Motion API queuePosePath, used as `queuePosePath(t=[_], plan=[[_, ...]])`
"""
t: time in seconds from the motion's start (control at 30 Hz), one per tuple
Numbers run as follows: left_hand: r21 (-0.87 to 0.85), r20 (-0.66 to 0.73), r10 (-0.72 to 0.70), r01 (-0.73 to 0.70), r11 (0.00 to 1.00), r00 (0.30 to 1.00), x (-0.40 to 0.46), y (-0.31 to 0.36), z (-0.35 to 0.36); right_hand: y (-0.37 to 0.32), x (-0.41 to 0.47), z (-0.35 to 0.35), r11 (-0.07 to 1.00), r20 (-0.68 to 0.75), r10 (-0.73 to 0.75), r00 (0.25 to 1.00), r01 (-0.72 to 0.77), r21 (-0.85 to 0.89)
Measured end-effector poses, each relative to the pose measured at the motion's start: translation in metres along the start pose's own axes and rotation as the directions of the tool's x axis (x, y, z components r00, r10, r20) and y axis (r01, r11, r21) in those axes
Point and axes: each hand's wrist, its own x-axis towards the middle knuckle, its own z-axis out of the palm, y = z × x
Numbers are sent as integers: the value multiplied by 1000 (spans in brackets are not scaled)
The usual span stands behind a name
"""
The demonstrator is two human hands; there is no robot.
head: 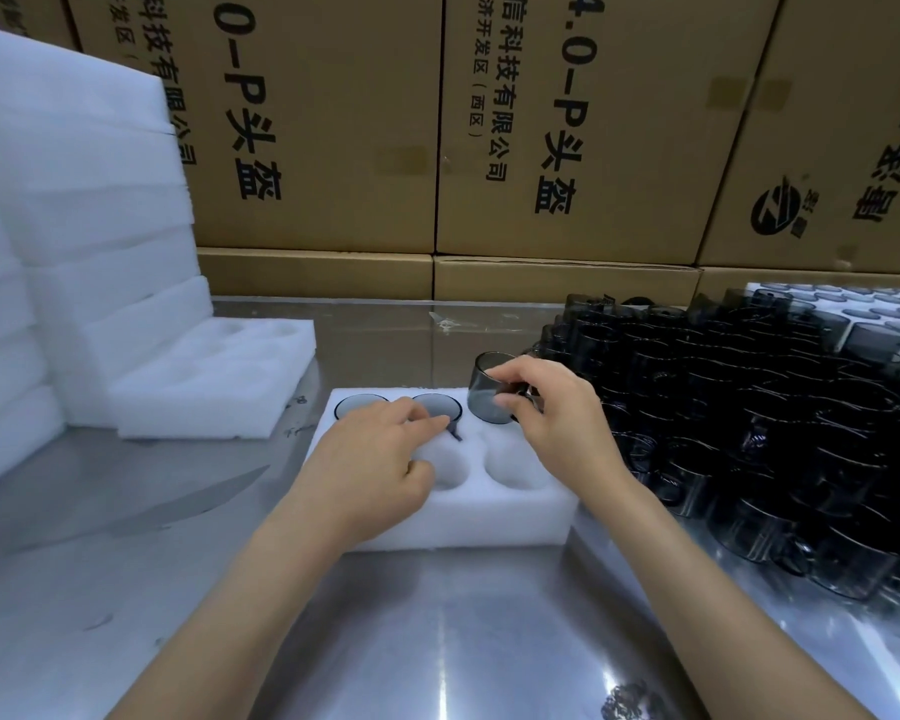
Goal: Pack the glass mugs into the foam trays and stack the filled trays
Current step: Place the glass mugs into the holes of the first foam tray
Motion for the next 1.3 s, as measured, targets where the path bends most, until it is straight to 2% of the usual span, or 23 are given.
queuePosePath(t=[0.43, 0.53, 0.6, 0.7, 0.77, 0.9, 1.0, 1.3], plan=[[15, -32, -14, 14, 1000, 999, 0, 0, 5, 0, -2, -3, 996, 83, 47, 995, -40, -77], [19, -30, 1, -1, 1000, 1000, 0, 0, 5, 2, -3, -5, 989, 87, 2, 996, 10, -148], [1, -35, 19, -19, 1000, 999, -1, 0, 3, 4, -2, -10, 995, 48, 5, 999, 0, -104], [-118, -72, 27, -36, 992, 997, 0, 5, -2, 7, -3, -25, 991, -7, 137, 991, -136, 10], [-177, -57, 58, -67, 982, 997, 4, 12, -4, 8, -5, -30, 984, 70, 178, 981, -176, -31], [-175, 25, 117, -111, 978, 993, 14, 24, 0, 4, -11, -25, 982, 300, 141, 943, -95, -164], [-91, 108, 131, -121, 988, 985, 16, 22, 6, 5, -12, -25, 976, 306, 174, 936, -122, -179], [-89, 234, 65, -45, 995, 970, 22, 21, 7, 8, -13, -18, 932, 430, 289, 855, -149, -331]])
